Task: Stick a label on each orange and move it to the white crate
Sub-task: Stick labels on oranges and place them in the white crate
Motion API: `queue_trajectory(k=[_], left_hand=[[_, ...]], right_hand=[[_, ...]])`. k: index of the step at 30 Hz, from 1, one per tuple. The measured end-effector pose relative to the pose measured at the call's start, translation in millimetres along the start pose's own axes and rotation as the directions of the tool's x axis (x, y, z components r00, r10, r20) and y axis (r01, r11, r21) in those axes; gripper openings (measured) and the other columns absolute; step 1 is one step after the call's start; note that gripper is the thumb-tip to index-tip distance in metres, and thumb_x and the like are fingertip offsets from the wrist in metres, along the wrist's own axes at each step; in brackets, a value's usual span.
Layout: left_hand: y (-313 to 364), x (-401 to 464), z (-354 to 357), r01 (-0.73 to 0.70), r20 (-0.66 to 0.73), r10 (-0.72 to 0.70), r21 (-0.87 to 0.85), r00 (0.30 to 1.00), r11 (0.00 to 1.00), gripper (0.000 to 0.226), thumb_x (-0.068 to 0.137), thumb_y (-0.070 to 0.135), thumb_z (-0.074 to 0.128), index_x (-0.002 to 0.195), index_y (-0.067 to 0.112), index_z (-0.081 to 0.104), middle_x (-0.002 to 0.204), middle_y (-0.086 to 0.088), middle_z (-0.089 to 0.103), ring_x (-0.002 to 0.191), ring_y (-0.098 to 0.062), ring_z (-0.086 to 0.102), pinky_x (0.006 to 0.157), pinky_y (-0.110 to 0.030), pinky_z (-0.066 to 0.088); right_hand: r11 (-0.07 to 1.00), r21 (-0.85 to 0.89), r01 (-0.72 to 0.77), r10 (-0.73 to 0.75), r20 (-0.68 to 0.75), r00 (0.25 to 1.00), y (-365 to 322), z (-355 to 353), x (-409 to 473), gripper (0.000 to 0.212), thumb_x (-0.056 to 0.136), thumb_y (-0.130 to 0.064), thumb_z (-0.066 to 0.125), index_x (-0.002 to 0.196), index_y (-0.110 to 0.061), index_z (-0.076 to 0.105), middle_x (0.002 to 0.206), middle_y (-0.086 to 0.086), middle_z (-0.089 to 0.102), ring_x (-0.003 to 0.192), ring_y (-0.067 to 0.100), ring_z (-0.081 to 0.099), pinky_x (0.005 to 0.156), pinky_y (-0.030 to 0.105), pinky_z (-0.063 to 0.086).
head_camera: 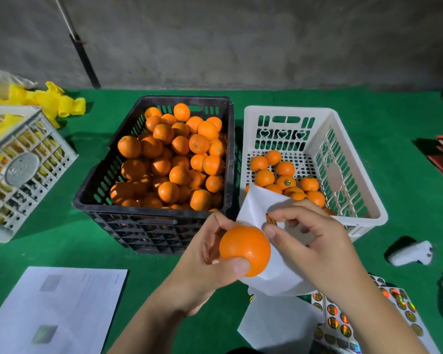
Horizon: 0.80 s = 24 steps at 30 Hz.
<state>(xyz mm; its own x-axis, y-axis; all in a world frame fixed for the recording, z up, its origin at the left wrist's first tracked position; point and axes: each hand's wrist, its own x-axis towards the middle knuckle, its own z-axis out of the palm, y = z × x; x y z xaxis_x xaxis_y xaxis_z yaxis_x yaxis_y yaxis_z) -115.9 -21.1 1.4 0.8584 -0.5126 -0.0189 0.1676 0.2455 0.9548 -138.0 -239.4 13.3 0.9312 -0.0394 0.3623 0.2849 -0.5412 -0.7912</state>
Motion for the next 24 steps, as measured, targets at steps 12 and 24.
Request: queue_trajectory(k=[12,24], left_hand=[[-2.2,0.6,-1.7,0.004,-0.007,-0.003,0.038,1.0,0.999,0.045,0.074,0.038,0.09,0.109,0.036,0.063,0.117,0.008,0.068,0.1,-0.013,0.068,0.081,-0.027,0.054],[-3.9,1.2,0.3,0.056,-0.022,-0.055,0.073,0.998,0.996,0.042,0.067,0.046,0.089,0.1,0.041,0.064,0.111,0.01,0.068,0.101,-0.015,0.066,0.085,-0.029,0.054]], right_hand=[[0.994,0.102,-0.035,0.035,-0.001,0.999,0.5,-2.5,1.6,0.018,0.09,-0.004,0.076,0.086,-0.021,0.074,0.089,-0.011,0.065,0.081,0.012,0.06,0.075,0.011,0.042],[0.866,0.441,-0.235,0.292,-0.065,0.954,-3.5,-5.5,2.7,0.034,0.103,-0.006,0.059,0.081,-0.026,0.075,0.068,-0.001,0.066,0.064,0.006,0.057,0.064,0.013,0.047]])
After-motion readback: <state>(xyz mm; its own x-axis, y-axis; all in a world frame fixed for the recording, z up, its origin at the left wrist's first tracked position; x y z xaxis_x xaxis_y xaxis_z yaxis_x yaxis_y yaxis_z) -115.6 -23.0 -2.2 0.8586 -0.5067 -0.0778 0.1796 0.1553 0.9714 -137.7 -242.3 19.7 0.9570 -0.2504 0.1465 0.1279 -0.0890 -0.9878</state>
